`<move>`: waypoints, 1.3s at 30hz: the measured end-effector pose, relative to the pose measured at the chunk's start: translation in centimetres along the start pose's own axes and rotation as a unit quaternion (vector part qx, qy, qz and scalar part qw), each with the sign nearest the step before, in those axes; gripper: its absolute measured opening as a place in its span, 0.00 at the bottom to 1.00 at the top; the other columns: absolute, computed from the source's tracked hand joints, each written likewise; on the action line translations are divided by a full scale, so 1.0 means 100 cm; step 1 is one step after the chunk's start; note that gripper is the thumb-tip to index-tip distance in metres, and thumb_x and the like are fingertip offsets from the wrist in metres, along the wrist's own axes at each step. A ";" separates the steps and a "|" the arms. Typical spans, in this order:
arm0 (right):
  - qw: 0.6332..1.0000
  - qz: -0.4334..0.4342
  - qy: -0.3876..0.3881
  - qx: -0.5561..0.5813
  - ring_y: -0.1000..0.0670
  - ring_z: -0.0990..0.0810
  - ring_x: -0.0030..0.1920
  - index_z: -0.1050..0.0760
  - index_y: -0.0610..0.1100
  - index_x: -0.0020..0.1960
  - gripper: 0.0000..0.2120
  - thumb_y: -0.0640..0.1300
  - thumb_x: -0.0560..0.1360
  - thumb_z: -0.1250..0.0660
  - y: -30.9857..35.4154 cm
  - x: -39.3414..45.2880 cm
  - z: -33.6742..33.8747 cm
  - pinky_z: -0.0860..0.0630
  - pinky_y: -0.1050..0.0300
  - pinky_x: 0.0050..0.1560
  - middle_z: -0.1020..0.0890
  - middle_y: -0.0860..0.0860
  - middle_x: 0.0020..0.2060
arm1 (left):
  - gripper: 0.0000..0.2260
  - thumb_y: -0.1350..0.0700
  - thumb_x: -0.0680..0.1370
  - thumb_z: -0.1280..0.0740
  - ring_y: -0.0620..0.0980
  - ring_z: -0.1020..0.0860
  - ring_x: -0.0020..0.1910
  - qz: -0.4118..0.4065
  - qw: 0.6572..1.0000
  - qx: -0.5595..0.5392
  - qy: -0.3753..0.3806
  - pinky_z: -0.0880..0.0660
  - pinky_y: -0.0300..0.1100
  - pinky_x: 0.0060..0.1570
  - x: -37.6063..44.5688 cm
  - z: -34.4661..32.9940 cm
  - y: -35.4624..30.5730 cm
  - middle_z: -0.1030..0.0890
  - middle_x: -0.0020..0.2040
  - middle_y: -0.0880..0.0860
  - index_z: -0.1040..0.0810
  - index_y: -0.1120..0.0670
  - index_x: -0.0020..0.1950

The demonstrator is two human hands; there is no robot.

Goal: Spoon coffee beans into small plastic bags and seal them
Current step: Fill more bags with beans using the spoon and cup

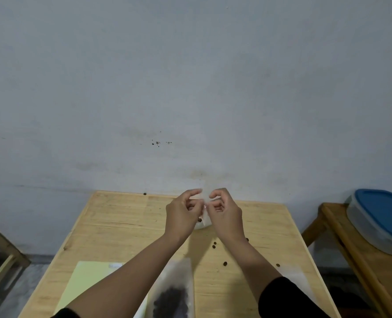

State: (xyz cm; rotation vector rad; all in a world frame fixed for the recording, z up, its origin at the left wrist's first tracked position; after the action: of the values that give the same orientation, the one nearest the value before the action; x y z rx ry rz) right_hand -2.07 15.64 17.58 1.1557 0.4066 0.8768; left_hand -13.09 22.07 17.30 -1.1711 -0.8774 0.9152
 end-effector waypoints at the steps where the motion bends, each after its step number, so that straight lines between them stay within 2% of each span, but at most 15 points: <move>1: 1.000 0.008 0.004 -0.002 0.60 0.22 0.36 0.27 0.54 0.44 0.12 0.36 0.73 0.35 0.001 0.001 0.000 0.27 0.67 0.42 0.20 0.54 0.33 | 0.14 0.63 0.75 0.34 0.41 0.19 0.34 -0.006 1.000 0.004 -0.003 0.28 0.26 0.33 0.000 -0.001 -0.002 0.16 0.37 0.50 0.23 0.48 0.57; 4: 1.000 0.011 0.017 0.020 0.63 0.21 0.39 0.21 0.46 0.45 0.08 0.36 0.75 0.36 0.001 0.003 0.001 0.29 0.75 0.41 0.18 0.57 0.37 | 0.14 0.63 0.75 0.34 0.42 0.20 0.34 -0.014 1.000 0.010 -0.005 0.28 0.27 0.32 0.001 -0.002 -0.005 0.16 0.37 0.51 0.23 0.46 0.56; 8: 0.999 -0.025 0.030 0.030 0.63 0.20 0.41 0.18 0.45 0.47 0.05 0.40 0.73 0.31 -0.007 0.006 0.004 0.28 0.76 0.42 0.16 0.56 0.39 | 0.11 0.64 0.76 0.35 0.41 0.22 0.30 -0.012 1.000 0.024 0.017 0.28 0.27 0.31 0.002 -0.005 -0.001 0.18 0.35 0.52 0.20 0.52 0.55; 14: 0.997 -0.059 0.044 0.014 0.61 0.21 0.37 0.19 0.42 0.44 0.03 0.39 0.71 0.29 -0.011 0.011 0.004 0.28 0.75 0.39 0.18 0.54 0.36 | 0.10 0.60 0.77 0.34 0.36 0.22 0.34 -0.002 0.994 0.104 0.034 0.30 0.28 0.23 0.005 -0.008 0.008 0.19 0.36 0.45 0.19 0.48 0.53; 16: 0.997 -0.074 0.038 0.003 0.57 0.21 0.39 0.19 0.44 0.44 0.02 0.39 0.71 0.30 -0.015 0.012 0.002 0.28 0.72 0.39 0.19 0.53 0.36 | 0.10 0.59 0.77 0.34 0.37 0.23 0.32 -0.010 0.991 0.127 0.034 0.29 0.29 0.23 0.007 -0.007 0.010 0.20 0.35 0.46 0.18 0.48 0.53; 19: 0.996 -0.081 0.031 -0.019 0.58 0.24 0.33 0.20 0.48 0.41 0.05 0.38 0.72 0.32 -0.019 0.011 -0.001 0.30 0.62 0.45 0.24 0.56 0.28 | 0.10 0.60 0.76 0.34 0.40 0.23 0.31 -0.025 0.989 0.141 0.026 0.27 0.30 0.24 0.008 -0.009 0.011 0.19 0.35 0.48 0.18 0.48 0.53; 22: 0.997 -0.066 0.014 -0.033 0.59 0.24 0.30 0.21 0.51 0.38 0.10 0.37 0.71 0.33 -0.018 0.011 0.001 0.30 0.55 0.52 0.24 0.57 0.24 | 0.11 0.61 0.75 0.34 0.37 0.23 0.31 -0.037 0.988 0.151 -0.011 0.28 0.27 0.29 0.009 -0.004 0.012 0.19 0.34 0.45 0.17 0.50 0.52; 25: 0.998 -0.057 -0.004 -0.038 0.54 0.24 0.37 0.18 0.50 0.39 0.13 0.34 0.71 0.36 -0.018 0.010 0.006 0.27 0.59 0.50 0.21 0.53 0.30 | 0.11 0.64 0.74 0.35 0.39 0.24 0.30 -0.049 0.981 0.177 -0.060 0.31 0.24 0.35 0.016 0.011 0.014 0.19 0.32 0.47 0.16 0.53 0.48; 28: 0.997 -0.050 0.034 -0.050 0.52 0.25 0.42 0.18 0.51 0.46 0.15 0.35 0.74 0.38 -0.017 0.014 0.000 0.30 0.71 0.41 0.22 0.49 0.40 | 0.10 0.64 0.74 0.35 0.44 0.22 0.33 -0.068 0.981 0.178 -0.023 0.28 0.27 0.37 0.021 0.011 0.014 0.18 0.34 0.48 0.16 0.53 0.48; 31: 0.995 -0.037 0.066 -0.061 0.54 0.25 0.40 0.18 0.51 0.52 0.15 0.37 0.76 0.39 -0.013 0.017 -0.005 0.30 0.74 0.37 0.26 0.50 0.45 | 0.09 0.63 0.76 0.34 0.41 0.20 0.37 -0.096 0.986 0.134 0.037 0.27 0.28 0.40 0.019 0.009 0.012 0.18 0.38 0.45 0.17 0.53 0.51; 34: 0.995 -0.036 0.078 -0.059 0.51 0.24 0.41 0.19 0.53 0.55 0.15 0.38 0.77 0.40 -0.013 0.017 -0.009 0.29 0.70 0.39 0.28 0.52 0.43 | 0.14 0.59 0.77 0.34 0.39 0.19 0.44 -0.113 0.986 0.073 0.100 0.25 0.30 0.47 0.017 0.011 0.016 0.18 0.46 0.44 0.24 0.44 0.59; 36: 0.994 -0.041 0.081 -0.059 0.47 0.22 0.42 0.20 0.54 0.55 0.16 0.38 0.77 0.40 -0.016 0.017 -0.013 0.26 0.62 0.43 0.28 0.53 0.42 | 0.21 0.56 0.75 0.31 0.39 0.21 0.52 -0.103 0.985 0.061 0.128 0.25 0.33 0.53 0.017 0.013 0.022 0.20 0.53 0.43 0.30 0.40 0.64; 39: 0.993 -0.044 0.087 -0.073 0.48 0.22 0.44 0.20 0.56 0.55 0.16 0.39 0.76 0.40 -0.019 0.017 -0.016 0.25 0.56 0.48 0.27 0.53 0.43 | 0.39 0.51 0.65 0.22 0.34 0.30 0.64 -0.082 0.975 0.098 0.182 0.32 0.32 0.63 0.020 0.015 0.034 0.27 0.65 0.40 0.38 0.40 0.70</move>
State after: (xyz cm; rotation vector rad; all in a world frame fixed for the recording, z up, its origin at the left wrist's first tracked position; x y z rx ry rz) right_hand -1.37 17.67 15.51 0.9228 0.5227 0.9182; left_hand -14.13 24.91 14.38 -1.0357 -0.5631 0.6113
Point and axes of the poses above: each hand's wrist, its own x-axis towards the middle knuckle, its own z-axis out of the back of the hand, y = z × x, the point moved 5 cm from there along x, towards the middle knuckle
